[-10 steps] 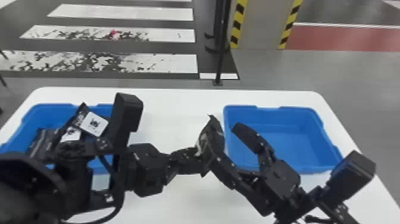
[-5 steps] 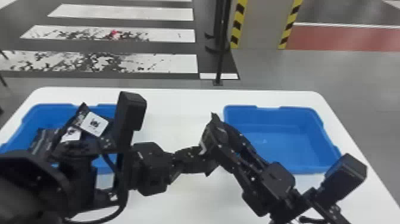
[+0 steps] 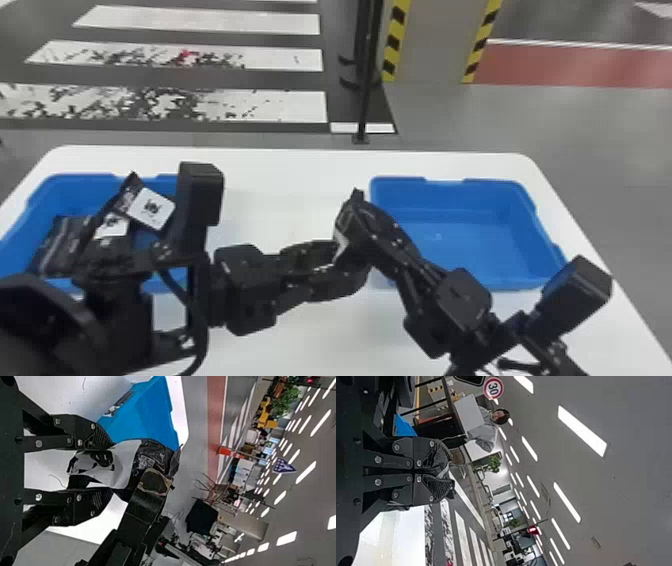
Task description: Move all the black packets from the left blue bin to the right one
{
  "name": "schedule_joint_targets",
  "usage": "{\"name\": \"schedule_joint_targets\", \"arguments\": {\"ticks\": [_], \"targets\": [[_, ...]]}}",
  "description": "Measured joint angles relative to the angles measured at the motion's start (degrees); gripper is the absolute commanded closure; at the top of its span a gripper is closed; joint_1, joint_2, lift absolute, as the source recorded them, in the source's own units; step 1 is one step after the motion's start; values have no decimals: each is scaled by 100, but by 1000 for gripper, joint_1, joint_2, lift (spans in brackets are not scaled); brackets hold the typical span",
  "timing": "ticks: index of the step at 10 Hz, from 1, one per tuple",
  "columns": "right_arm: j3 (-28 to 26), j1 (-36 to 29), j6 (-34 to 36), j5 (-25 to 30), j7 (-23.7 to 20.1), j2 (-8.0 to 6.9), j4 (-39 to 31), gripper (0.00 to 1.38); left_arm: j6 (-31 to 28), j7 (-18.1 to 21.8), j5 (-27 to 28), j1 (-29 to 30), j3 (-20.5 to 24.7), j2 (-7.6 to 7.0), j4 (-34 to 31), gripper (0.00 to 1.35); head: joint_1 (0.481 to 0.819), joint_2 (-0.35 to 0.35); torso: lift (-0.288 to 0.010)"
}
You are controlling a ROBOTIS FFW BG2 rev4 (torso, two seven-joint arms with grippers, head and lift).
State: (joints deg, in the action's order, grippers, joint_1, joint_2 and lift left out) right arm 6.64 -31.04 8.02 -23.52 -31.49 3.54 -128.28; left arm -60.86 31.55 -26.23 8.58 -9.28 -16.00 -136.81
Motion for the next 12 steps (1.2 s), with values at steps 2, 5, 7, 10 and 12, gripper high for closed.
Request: {"name": "schedule_joint_targets", "arguments": {"ticks": [2,5,7,10,12], "targets": [[-251,264,-28,87,4,-7,128,1283,229,0,-42,293,300,67,-47,157,695,-79,-185],[-982,863,-125,445,102,-21,751,1285,347,1,-85,782,733,131,-417,159,695,-136,-185],[-1453,1340,-146,861,217,41,1502,1283,356,0,-96,1093,1132,218,-660,159,695,-176,-185],[-1819,2019,-170,1355,356,180,2532,765,454,-9,-90,1336,1589,316,-789,163,695,-200,-185],[-1969,2090,-182,1401,391,206,2697,96,501,-9,-98,1375,1758,343,-796,165,695,-209,-185]]}}
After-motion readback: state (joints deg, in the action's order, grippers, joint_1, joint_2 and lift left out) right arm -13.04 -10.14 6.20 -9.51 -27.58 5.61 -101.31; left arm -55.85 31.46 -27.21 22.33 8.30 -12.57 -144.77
